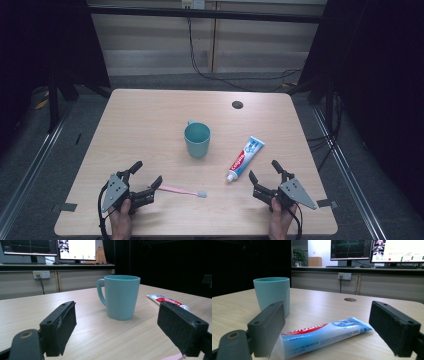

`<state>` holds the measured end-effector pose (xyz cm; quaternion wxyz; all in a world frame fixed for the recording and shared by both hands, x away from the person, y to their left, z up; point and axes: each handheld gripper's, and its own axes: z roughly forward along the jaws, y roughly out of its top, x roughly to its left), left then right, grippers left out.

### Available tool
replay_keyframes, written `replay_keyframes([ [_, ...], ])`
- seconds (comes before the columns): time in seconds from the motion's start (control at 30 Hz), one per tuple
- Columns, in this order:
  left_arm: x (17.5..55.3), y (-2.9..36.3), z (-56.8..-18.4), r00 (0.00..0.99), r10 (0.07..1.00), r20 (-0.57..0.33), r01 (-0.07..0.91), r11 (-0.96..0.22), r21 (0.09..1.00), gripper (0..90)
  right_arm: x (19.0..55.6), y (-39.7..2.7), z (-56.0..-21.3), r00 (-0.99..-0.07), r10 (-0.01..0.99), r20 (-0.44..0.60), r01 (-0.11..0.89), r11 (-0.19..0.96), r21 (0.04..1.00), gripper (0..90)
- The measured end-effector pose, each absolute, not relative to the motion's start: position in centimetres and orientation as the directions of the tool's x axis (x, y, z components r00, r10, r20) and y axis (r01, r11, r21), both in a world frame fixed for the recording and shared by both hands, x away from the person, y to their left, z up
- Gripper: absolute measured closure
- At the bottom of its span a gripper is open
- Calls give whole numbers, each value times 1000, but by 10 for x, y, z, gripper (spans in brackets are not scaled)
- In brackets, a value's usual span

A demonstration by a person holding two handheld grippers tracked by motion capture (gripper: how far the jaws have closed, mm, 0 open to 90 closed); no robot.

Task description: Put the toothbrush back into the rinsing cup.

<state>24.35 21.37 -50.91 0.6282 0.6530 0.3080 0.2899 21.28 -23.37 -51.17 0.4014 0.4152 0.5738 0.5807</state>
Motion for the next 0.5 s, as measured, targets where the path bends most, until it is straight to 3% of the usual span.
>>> replay_keyframes([
  [0.5, 243, 217, -510, 665, 747, -23, 26, 8, 1000, 156, 213, -234, -512, -331, 944, 21, 13, -17, 1000, 132],
])
